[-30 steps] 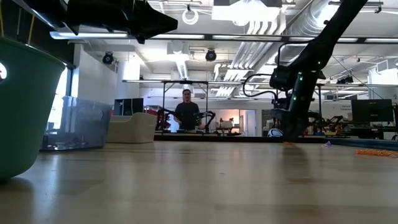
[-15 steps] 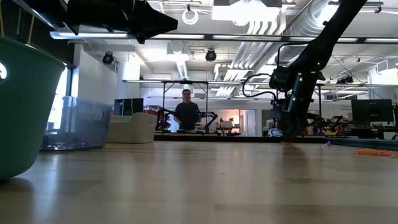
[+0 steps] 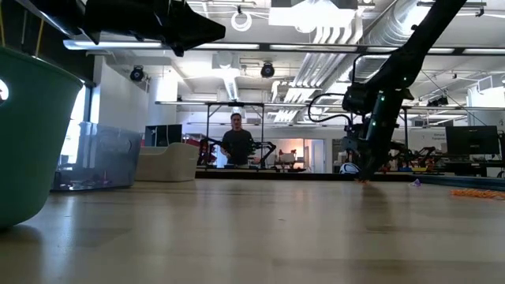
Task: Sort Halloween decoration
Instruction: Put the top right black spider into the green bin
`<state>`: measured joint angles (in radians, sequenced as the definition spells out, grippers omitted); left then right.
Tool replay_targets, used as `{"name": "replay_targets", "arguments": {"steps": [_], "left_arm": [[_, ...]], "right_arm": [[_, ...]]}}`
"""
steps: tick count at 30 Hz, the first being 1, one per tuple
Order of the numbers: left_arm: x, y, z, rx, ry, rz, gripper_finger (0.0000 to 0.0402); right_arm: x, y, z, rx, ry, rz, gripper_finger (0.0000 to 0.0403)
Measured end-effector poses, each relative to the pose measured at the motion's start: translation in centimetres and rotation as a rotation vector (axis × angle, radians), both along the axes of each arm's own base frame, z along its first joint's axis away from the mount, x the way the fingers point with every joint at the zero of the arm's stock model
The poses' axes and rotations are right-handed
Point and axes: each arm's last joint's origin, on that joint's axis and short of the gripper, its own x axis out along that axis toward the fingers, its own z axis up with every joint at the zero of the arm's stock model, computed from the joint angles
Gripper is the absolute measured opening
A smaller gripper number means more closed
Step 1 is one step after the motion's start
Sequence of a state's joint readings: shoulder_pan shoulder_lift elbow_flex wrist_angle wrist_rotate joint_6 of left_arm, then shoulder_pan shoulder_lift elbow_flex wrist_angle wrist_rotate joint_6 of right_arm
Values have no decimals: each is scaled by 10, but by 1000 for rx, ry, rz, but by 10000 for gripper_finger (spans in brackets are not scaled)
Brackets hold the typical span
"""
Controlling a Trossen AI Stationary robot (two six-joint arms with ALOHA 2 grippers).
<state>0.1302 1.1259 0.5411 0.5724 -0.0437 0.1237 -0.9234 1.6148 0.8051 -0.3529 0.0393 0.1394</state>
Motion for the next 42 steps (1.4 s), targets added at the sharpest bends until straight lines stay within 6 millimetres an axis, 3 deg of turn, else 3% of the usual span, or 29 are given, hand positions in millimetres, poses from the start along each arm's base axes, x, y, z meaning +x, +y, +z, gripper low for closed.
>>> {"name": "replay_targets", "arguments": {"steps": [16, 25, 31, 42], "left_arm": [[0, 0, 0, -18, -1, -14, 76], [0, 0, -3, -47, 27, -13, 76], [0, 0, -3, -71, 23, -12, 76], [1, -6, -3, -73, 23, -37, 76]], "right_arm": [[0, 11, 36, 22, -240, 26, 0], [39, 44, 62, 32, -495, 268, 0], [40, 59, 66, -38, -365, 240, 0], [33, 44, 42, -3, -232, 196, 0]]}}
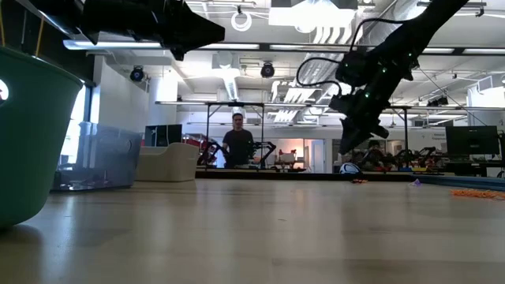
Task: Sort Halloween decoration
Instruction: Put the top right black spider into the green bin
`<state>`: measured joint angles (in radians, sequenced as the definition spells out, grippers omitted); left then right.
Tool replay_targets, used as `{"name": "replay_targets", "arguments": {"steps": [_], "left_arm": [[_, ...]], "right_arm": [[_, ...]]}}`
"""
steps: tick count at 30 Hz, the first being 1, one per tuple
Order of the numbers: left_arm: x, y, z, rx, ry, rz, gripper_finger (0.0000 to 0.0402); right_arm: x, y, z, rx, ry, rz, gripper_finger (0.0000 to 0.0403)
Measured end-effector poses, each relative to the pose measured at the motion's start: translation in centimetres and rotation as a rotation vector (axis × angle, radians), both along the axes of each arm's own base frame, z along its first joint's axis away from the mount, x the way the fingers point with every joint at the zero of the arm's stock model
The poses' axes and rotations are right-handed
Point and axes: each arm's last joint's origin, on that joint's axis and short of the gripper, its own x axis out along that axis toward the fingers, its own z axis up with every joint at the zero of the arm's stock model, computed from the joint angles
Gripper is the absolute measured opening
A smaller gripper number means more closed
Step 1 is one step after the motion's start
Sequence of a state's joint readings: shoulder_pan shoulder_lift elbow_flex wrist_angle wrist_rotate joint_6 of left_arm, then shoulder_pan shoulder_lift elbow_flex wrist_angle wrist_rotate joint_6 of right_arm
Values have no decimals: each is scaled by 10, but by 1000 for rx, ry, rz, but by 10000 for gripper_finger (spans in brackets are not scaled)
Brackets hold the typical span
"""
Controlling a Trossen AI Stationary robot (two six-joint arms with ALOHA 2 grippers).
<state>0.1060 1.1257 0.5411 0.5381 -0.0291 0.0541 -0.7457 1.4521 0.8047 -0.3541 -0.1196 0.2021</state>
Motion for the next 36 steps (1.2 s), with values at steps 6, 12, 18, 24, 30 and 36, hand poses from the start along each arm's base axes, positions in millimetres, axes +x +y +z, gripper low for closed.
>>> {"name": "replay_targets", "arguments": {"steps": [6, 12, 18, 24, 30, 36], "left_arm": [[0, -4, -1, 2, 14, -17, 76], [0, -4, -4, 14, 42, -18, 76], [0, -4, -5, 29, 53, -19, 76], [0, -4, -6, 34, 64, -19, 76], [0, -4, -7, 37, 78, -20, 76], [0, -4, -7, 37, 81, -21, 76]], "right_arm": [[-5, -11, -13, 36, 39, -42, 24], [-8, -17, -20, 44, 70, -86, 103], [-9, -20, -29, 49, 117, -218, 146], [-7, -23, -49, 116, 159, -283, 149], [-4, -26, -63, 149, 186, -318, 149], [-4, -26, -64, 152, 190, -337, 146]]}}
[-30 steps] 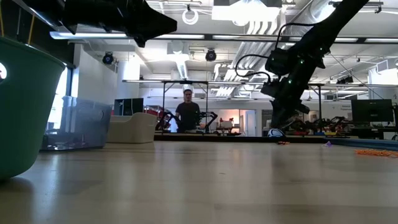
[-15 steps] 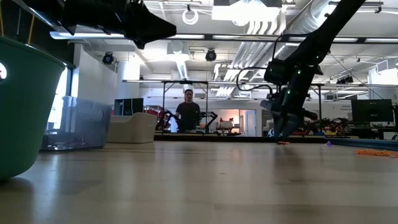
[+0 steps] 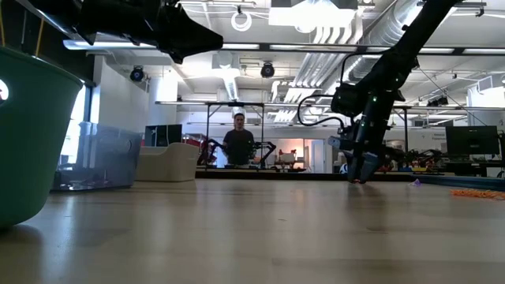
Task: Sort Halloween decoration
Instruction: Put the top right black spider into the green bin
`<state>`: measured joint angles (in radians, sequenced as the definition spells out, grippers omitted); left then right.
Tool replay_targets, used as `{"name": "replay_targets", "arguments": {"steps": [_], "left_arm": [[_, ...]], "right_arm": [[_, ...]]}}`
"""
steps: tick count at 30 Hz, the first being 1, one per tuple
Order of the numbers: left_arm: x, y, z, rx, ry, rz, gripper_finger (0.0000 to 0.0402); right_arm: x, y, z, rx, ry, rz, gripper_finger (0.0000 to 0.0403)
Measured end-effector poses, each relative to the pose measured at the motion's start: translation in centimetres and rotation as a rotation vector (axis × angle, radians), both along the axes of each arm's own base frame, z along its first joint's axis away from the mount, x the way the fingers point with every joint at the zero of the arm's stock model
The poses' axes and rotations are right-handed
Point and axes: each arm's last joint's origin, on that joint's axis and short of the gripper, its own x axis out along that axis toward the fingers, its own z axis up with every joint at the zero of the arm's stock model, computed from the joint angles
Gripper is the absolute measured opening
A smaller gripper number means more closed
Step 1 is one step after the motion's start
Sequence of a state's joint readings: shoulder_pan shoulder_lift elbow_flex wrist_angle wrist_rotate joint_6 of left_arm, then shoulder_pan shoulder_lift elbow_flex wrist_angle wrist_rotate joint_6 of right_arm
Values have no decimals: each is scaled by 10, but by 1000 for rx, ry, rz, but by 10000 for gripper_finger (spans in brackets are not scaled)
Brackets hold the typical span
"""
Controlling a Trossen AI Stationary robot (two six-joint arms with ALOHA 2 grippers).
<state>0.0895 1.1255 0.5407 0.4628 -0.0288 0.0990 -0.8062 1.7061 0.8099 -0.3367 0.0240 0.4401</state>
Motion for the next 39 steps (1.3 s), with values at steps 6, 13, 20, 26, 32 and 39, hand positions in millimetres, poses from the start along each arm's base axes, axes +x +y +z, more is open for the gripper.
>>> {"name": "replay_targets", "arguments": {"steps": [6, 13, 20, 26, 32, 39], "left_arm": [[0, 0, 0, -1, 4, 0, 76], [0, 0, 0, -1, 4, 0, 76], [0, 0, 0, -16, 1, 2, 76], [0, 0, 0, -35, -7, 5, 76], [0, 0, 2, -43, -23, 12, 76], [1, 0, 9, -63, -103, 14, 76]], "right_arm": [[-1, 1, -1, 6, 13, -8, 92], [-3, 2, -2, 15, 41, 20, 9], [-4, 3, 2, 12, 31, 32, 4], [-7, 12, 24, 2, -50, 70, 1], [6, 26, 57, -108, -194, 184, 1], [37, 58, 96, -304, -425, 384, 0]]}}
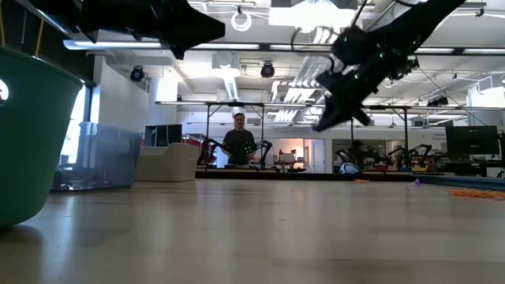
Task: Sort Halloween decoration
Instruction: Put the top right black spider into the green bin
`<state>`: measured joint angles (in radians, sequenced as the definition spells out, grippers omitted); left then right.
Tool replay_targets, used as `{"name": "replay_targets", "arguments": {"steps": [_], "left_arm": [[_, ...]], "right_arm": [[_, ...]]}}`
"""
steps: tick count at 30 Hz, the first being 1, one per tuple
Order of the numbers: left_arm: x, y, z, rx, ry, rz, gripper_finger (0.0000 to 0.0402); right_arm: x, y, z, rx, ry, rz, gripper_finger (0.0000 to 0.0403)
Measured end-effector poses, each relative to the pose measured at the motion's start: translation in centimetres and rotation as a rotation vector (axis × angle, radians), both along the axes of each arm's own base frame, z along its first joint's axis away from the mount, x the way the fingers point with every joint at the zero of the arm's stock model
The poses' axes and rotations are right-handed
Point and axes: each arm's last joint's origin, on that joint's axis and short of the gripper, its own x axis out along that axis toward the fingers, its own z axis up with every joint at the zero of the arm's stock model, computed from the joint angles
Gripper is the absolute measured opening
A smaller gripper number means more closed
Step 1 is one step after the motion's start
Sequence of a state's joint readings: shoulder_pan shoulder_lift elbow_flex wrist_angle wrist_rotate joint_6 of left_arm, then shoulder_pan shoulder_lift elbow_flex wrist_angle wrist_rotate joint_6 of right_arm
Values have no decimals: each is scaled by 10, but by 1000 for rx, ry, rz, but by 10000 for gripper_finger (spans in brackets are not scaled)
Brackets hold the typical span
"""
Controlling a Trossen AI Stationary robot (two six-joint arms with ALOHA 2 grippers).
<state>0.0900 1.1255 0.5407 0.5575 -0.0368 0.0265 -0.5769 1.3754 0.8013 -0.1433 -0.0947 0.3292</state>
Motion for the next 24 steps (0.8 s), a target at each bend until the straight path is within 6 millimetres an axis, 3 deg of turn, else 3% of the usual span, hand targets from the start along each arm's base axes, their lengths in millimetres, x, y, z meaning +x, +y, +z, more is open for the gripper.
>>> {"name": "replay_targets", "arguments": {"steps": [12, 18, 24], "left_arm": [[0, -2, 9, -49, -106, -54, 76], [12, -4, 2, -61, -140, -145, 79], [34, -6, -9, -75, -106, -155, 109]], "right_arm": [[50, 72, 42, -254, -385, 321, 0], [59, 102, 53, -300, -501, 423, 0], [61, 120, 55, -297, -528, 482, 0]]}}
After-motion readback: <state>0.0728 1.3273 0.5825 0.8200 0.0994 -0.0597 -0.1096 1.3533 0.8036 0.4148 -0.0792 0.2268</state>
